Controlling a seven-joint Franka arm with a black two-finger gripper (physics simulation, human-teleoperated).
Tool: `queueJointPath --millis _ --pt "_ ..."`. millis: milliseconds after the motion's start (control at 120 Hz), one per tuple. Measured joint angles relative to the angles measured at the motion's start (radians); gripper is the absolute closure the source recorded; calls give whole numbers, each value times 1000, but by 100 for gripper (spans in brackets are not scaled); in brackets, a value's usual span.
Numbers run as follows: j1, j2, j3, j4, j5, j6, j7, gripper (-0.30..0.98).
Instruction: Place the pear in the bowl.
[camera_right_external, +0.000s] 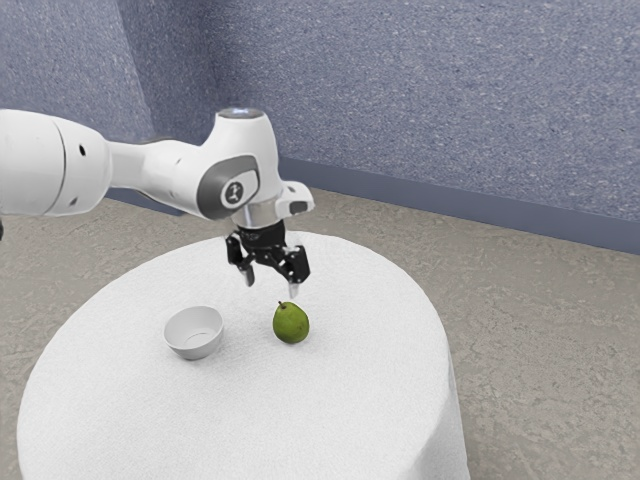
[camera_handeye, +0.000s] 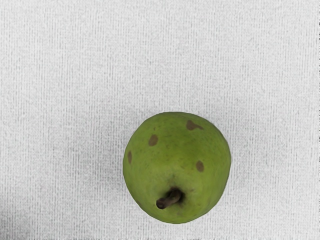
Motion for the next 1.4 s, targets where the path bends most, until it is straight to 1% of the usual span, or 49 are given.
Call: queueJointPath --millis 267,500,608,733,842,1008,1100,1400 --pt "-13 104 -2 46 -5 -25 4 0" --pt "-13 152 -4 80 -10 -41 5 0" --pt "-7 198 -8 139 -11 -52 6 0" --pt "-3 226 -10 158 -20 -67 7 0" --pt "-2 237 -10 160 -41 -83 8 0" --pt "0 250 -9 167 -53 -100 9 0" --pt "1 262 -9 192 -56 -120 10 0" --pt "7 280 -7 200 -57 -149 10 0"
